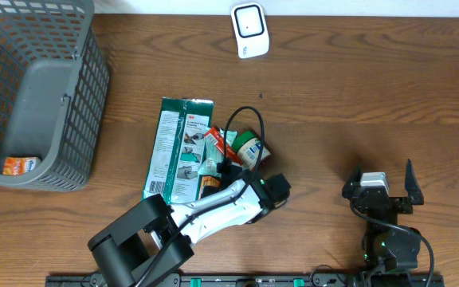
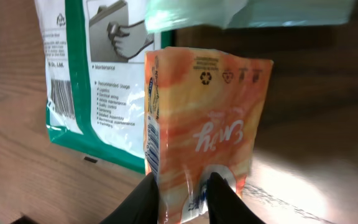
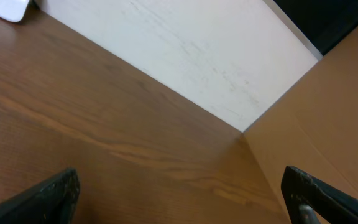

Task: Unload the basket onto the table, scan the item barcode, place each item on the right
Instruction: 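Carry the orange tissue pack out and lower it beside the glove package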

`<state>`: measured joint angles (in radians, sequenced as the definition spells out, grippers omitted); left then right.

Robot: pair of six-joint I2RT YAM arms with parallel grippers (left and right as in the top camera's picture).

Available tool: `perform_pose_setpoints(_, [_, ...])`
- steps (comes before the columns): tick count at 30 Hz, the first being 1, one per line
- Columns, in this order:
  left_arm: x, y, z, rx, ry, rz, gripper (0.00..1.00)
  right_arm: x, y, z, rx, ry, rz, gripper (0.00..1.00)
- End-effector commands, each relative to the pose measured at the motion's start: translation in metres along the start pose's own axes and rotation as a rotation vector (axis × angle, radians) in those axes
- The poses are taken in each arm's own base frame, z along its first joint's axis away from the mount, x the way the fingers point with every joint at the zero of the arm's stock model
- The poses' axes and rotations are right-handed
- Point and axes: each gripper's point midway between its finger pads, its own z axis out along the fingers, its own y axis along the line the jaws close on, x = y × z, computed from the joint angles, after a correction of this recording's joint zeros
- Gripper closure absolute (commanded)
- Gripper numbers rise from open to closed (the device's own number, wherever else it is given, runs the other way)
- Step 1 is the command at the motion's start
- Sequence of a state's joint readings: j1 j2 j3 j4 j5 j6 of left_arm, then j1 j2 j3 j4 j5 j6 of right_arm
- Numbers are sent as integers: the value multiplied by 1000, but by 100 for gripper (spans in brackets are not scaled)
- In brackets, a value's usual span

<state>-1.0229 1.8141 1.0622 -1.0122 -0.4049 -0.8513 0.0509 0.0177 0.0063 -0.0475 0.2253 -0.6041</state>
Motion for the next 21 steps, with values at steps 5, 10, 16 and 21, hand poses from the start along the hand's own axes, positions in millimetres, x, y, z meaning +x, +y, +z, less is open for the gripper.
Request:
perform_pose_setpoints(5, [-19, -14, -24, 87, -35, 17, 73, 1, 0, 0, 1, 4, -7, 1])
perform_pose_setpoints(10, [-17, -17, -27, 114, -20, 14, 72, 1, 0, 0, 1, 3, -7, 1])
perform_pose_setpoints(16, [-16, -18, -27, 121, -14, 14, 72, 1, 0, 0, 1, 4, -7, 1])
perform_pose_setpoints(21, [-11, -22, -30, 154, 14, 12, 73, 1, 0, 0, 1, 4, -7, 1])
